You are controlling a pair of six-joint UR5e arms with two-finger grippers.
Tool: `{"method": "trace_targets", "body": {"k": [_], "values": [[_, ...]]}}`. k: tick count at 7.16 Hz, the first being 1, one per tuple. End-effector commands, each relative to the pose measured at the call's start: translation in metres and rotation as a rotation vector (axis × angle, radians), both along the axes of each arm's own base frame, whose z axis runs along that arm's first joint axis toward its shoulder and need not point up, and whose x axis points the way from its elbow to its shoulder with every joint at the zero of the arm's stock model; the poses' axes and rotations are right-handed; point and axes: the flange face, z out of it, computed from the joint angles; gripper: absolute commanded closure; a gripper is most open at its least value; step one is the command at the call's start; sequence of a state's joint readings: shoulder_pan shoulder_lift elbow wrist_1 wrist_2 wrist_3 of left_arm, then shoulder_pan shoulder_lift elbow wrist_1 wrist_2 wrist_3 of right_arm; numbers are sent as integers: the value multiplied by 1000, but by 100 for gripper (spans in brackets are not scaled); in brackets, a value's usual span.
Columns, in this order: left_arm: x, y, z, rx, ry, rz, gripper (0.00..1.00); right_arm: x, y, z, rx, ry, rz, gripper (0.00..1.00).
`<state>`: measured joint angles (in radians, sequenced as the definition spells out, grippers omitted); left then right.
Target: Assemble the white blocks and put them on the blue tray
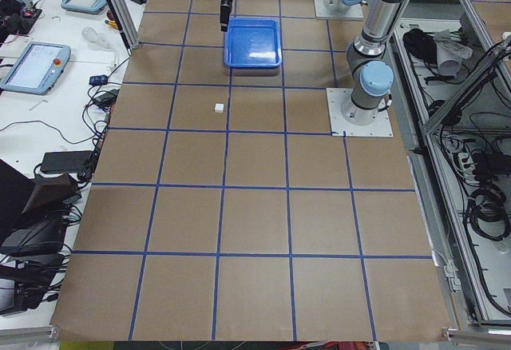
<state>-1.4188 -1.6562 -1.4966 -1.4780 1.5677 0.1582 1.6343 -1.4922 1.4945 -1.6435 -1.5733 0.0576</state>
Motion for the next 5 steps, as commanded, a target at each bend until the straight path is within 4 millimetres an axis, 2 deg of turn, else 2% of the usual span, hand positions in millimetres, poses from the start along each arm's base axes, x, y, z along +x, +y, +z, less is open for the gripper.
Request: {"method": "trace_targets", "body": {"k": [1, 2, 3, 4, 5], "values": [[27, -47, -72, 66, 14, -6, 0, 8, -31, -28, -41, -37, 295, 0], [33, -62, -104, 99, 15, -67, 0, 7, -41, -53, -11, -22, 501, 0], [35, -74, -133, 122, 19, -72, 0, 1, -56, -79, -12, -6, 614, 0], [41, -78, -175, 139, 14, -69, 0, -14, -67, -105, -11, 1, 723, 0], [65, -75, -214, 120, 11, -58, 0, -44, -70, -123, 0, -1, 829, 0]]}}
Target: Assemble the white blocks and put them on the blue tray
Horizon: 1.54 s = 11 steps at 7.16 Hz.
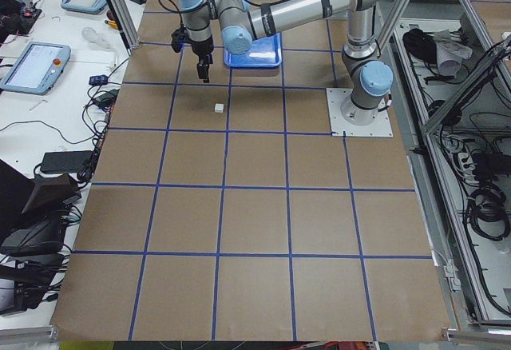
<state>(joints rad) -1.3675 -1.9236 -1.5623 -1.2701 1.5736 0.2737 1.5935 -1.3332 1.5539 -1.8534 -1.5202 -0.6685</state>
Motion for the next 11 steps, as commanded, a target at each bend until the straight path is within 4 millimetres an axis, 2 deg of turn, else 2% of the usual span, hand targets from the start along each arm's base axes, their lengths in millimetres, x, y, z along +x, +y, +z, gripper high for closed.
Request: {"method": "trace_targets", "body": {"k": [1, 2, 3, 4, 5, 6, 7, 8, 9, 11], "values": [[34, 7, -69, -18, -3, -24, 0, -68, -7, -39, 11, 4, 205, 0], [32, 21, -98, 35, 20, -21, 1, -101, -4, -56, 2, -18, 256, 0], [31, 27, -112, -8, 0, -25, 1, -130, -2, -70, -44, -16, 339, 0], [28, 28, -118, -10, -1, -28, 1, -151, 6, -91, -66, -66, 435, 0], [26, 28, -120, -10, 5, -23, 1, -181, 16, -111, -105, -171, 502, 0], [18, 30, -128, 4, 11, -33, 6, -210, 27, -129, -160, -254, 554, 0], [10, 31, -132, 10, 8, -55, 7, -222, 32, -145, -208, -273, 645, 0], [10, 33, -134, 16, 10, -48, 10, -224, 30, -164, -254, -308, 783, 0], [9, 32, -137, 15, 9, -54, 24, -238, 31, -187, -244, -349, 790, 0], [7, 32, -141, 18, 15, -46, 27, -237, 30, -217, -223, -411, 773, 0]]}}
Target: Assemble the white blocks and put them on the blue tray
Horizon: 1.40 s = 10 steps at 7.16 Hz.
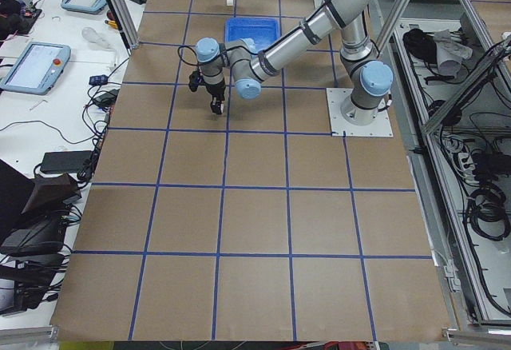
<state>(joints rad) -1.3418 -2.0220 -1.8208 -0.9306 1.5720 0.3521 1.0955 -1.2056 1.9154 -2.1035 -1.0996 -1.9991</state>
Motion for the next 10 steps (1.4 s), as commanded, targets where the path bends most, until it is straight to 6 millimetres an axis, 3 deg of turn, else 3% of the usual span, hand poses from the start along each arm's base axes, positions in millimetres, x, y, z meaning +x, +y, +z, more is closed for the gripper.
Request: {"method": "trace_targets", "body": {"k": [1, 3, 4, 6, 7, 10], "values": [[-5, -1, -6, 5, 7, 1, 34, 0, -3, -34, 20, -72, 4, 0], [-6, -2, -7, -6, 6, -4, 42, 8, -6, -42, 27, -86, 14, 3], [-6, -2, -7, -6, 6, -4, 55, 8, -6, -56, 50, -97, 12, 3], [-15, -2, -4, -8, -7, -23, 79, 11, -9, -54, 32, -124, 9, 8], [-16, -2, -1, -14, -8, -23, 84, 15, -10, -53, 29, -126, 16, 12], [-26, -3, 23, -51, -7, 57, 86, 16, -11, -52, 17, -120, 19, 56]]}}
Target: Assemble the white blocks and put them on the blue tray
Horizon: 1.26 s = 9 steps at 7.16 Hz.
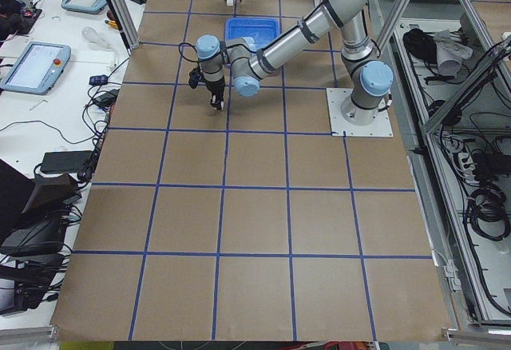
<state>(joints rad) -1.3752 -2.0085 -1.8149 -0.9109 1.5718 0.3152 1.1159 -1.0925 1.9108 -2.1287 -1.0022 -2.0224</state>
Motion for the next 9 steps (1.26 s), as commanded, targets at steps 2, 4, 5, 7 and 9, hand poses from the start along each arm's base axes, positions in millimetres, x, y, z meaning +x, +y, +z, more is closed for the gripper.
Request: {"method": "trace_targets", "body": {"k": [2, 4, 5, 7, 9], "values": [[-76, 10, 35, -41, -2, 145, 84, 0, -1, 5, -7, 4, -5, 71], [-135, 31, 38, 0, -6, 384, 86, 5, -3, 33, -60, -19, -24, 78], [-165, 38, 40, 7, 18, 498, 86, 12, -1, 54, -84, -10, -13, 79], [-218, 58, 38, 32, 30, 810, 93, 65, 4, 89, -118, 5, 75, 81], [-254, 76, 35, 45, 14, 1017, 100, 102, 12, 101, -96, 14, 109, 82]]}}
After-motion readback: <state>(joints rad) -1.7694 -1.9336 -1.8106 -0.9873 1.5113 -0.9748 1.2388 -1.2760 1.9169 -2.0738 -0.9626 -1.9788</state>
